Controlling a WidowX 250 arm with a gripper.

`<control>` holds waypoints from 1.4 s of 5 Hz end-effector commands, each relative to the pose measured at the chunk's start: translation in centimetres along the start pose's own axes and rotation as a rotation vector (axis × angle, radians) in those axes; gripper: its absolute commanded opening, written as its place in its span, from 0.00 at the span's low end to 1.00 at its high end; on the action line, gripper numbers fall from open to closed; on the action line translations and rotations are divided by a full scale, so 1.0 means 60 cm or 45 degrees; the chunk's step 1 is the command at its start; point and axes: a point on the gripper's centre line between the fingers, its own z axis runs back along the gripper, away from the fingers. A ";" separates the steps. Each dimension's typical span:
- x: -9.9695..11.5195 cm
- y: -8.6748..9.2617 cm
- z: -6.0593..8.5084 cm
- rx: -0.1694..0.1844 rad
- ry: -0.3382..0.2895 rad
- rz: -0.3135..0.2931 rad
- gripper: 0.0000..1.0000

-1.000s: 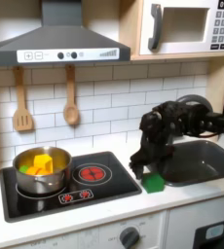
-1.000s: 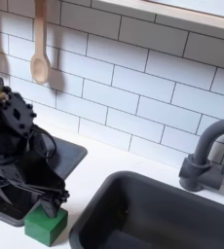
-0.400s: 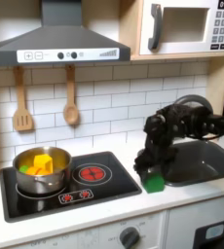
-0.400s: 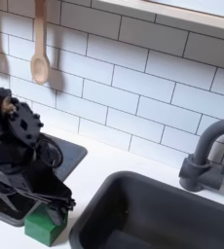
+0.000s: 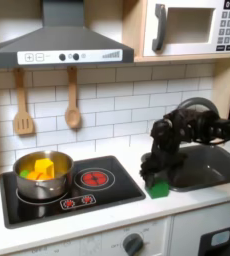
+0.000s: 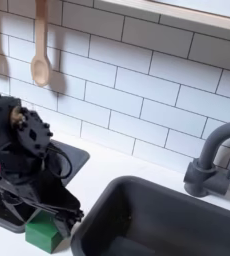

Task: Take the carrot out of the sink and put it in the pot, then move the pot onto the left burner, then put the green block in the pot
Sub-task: 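Put the green block in the pot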

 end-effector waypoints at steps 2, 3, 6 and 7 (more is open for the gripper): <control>-0.001 0.000 -0.021 0.012 0.041 0.003 1.00; 0.001 0.004 -0.022 0.016 0.040 0.009 1.00; -0.004 0.006 -0.038 0.014 0.075 0.013 1.00; -0.003 0.005 -0.038 0.015 0.066 0.009 1.00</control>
